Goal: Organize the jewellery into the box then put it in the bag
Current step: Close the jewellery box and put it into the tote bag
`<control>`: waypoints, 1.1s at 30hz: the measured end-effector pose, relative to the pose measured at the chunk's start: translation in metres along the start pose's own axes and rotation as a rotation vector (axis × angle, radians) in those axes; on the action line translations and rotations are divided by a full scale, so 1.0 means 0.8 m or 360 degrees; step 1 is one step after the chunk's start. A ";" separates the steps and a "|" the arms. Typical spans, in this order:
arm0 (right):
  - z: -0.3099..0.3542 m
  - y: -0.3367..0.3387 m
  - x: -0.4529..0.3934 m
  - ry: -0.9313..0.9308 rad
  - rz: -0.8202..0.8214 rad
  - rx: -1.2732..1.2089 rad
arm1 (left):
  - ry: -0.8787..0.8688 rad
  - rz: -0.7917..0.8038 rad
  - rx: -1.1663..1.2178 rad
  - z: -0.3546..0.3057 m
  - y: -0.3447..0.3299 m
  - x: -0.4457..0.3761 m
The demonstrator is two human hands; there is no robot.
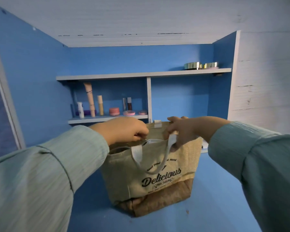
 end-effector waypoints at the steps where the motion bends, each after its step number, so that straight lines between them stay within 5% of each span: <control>1: -0.004 -0.003 -0.002 -0.0021 -0.0014 -0.0008 | -0.0014 -0.0014 0.0004 0.000 -0.002 0.002; 23: -0.028 -0.008 -0.012 -0.0148 -0.0208 -0.0021 | -0.0021 -0.0202 -0.0283 0.081 0.014 0.092; 33: -0.050 -0.015 -0.016 -0.0274 -0.0329 -0.0323 | -0.0030 -0.0542 -0.0492 0.080 0.004 0.098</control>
Point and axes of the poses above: each hand's wrist, its own x-axis away from the middle knuckle, its own y-axis out of the back of the hand, z = x × y, the point moved 3 cm from there along -x, towards the middle knuckle, and after that the axes turned 2 degrees about -z, right-handed, at the moved point
